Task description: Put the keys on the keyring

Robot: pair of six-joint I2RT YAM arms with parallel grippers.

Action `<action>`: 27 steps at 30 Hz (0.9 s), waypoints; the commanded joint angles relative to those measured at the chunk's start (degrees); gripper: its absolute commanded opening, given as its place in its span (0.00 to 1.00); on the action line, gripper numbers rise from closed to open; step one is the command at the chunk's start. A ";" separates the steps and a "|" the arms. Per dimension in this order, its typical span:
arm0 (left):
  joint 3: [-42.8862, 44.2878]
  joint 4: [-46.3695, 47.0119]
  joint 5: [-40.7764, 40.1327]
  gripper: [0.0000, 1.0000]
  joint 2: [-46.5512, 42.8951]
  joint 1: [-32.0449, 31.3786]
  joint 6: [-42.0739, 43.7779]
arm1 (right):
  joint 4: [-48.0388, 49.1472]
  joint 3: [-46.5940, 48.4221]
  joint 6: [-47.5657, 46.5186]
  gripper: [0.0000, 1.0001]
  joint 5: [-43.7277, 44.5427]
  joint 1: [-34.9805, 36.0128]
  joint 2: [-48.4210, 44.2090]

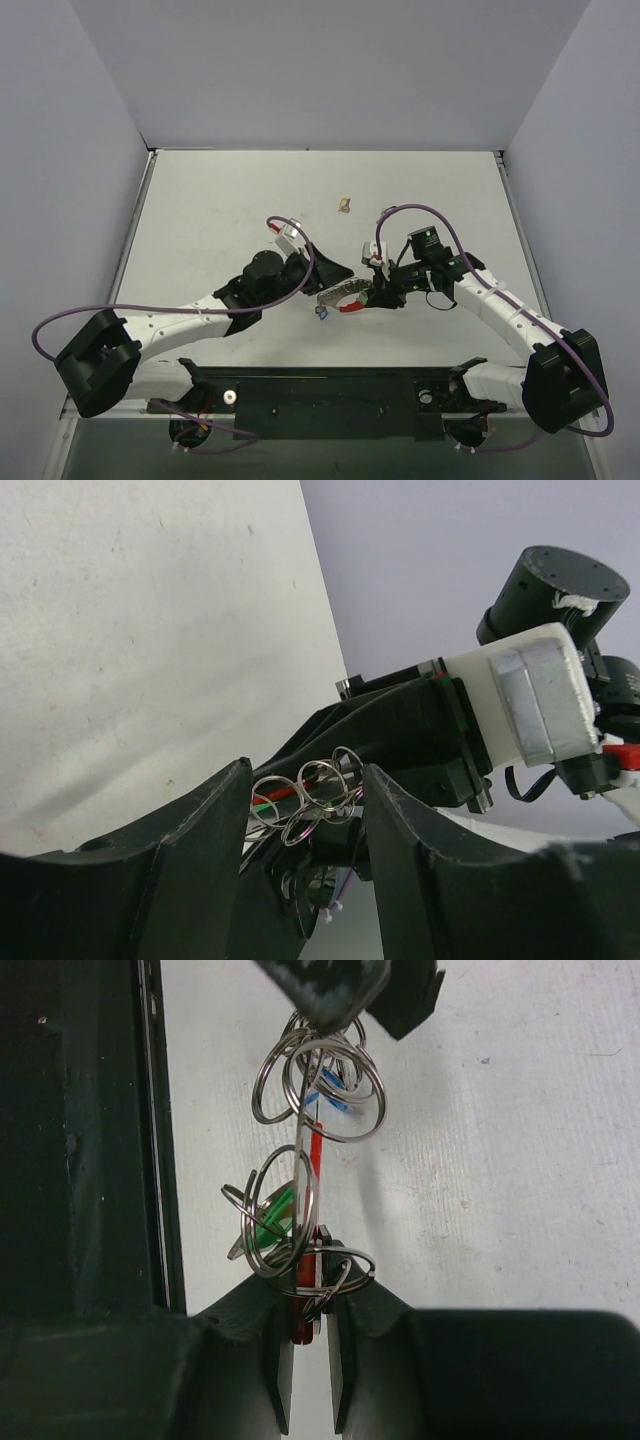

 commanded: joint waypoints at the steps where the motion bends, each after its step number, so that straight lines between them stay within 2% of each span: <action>1: 3.05 1.94 4.84 0.57 1.14 0.36 -0.27 | -0.10 1.33 -1.10 0.00 -3.40 -0.01 -0.13; 7: 2.96 2.38 5.90 0.57 2.19 0.36 -1.41 | -0.28 1.42 -1.27 0.00 -3.32 -0.01 -0.31; 16: 2.00 9.23 8.10 0.55 3.95 0.36 -5.71 | -0.45 1.33 -1.62 0.00 -3.14 -0.01 -0.31; 27: 1.20 7.74 8.10 0.52 1.67 0.36 -6.07 | -0.54 1.42 -1.80 0.00 -3.23 -0.01 -0.22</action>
